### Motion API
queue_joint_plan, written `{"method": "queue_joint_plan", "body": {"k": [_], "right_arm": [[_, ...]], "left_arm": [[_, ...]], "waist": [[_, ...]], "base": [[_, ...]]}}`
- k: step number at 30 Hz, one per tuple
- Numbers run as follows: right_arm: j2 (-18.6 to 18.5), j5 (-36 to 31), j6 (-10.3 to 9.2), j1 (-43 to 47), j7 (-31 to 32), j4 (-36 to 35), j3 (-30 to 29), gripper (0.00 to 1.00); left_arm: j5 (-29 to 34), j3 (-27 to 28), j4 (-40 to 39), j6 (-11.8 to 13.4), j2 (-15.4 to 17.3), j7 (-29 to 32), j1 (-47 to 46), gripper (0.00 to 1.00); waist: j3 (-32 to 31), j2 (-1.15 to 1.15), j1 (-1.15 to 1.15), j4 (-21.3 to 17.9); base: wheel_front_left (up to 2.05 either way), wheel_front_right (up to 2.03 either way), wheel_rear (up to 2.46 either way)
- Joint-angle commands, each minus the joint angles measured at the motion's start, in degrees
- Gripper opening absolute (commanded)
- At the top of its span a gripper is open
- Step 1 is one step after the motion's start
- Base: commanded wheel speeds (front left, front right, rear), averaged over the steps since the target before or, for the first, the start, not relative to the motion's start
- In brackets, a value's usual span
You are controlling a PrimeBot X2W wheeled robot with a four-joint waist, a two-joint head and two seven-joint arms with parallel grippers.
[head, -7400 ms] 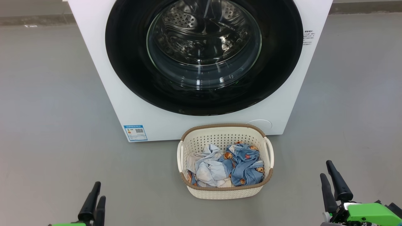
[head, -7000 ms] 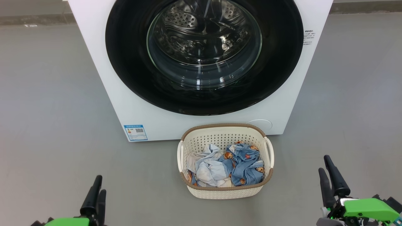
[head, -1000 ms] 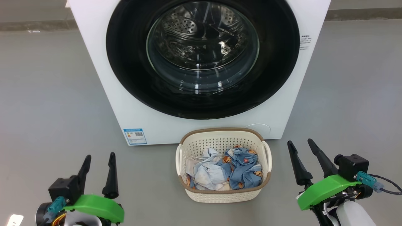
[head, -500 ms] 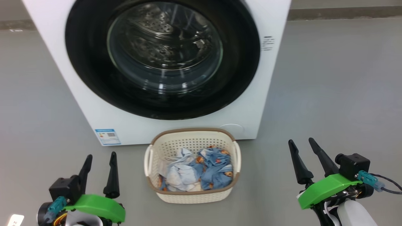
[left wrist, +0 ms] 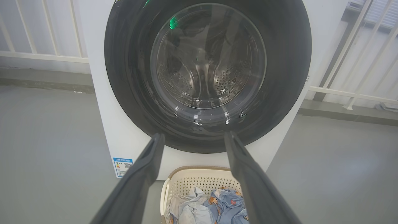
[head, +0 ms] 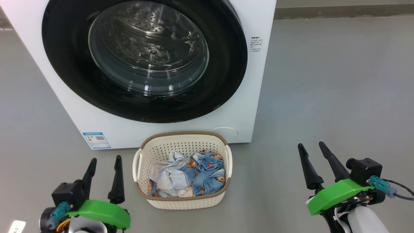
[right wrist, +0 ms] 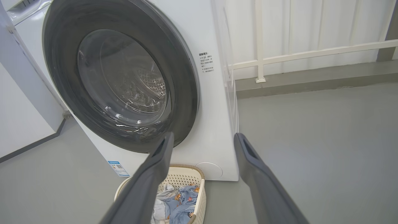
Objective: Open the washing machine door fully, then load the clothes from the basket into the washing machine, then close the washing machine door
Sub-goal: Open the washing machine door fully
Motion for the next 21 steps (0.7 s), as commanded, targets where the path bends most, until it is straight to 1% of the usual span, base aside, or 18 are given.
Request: {"method": "queue_joint_plan", "body": {"k": [1,21], "right_arm": [[0.4,-0.2,0.09,-1.8,-0.7,-1.5,1.1,1.0],[0.3,-0.3,0.09,-1.7,-0.7,-1.2,1.3,1.0]], "left_arm": [[-0.2,1.7,-1.8,-0.1,1.1,-0.4,-2.1,1.0],[0.0,2.0,-2.2,-0.1,1.1,-0.4,-2.0,1.0]], "waist": [[0.1,0.0,0.0,0.0],[0.5,0.0,0.0,0.1]], "base": [[0.0,0.0,0.0],[0.0,0.0,0.0]]}}
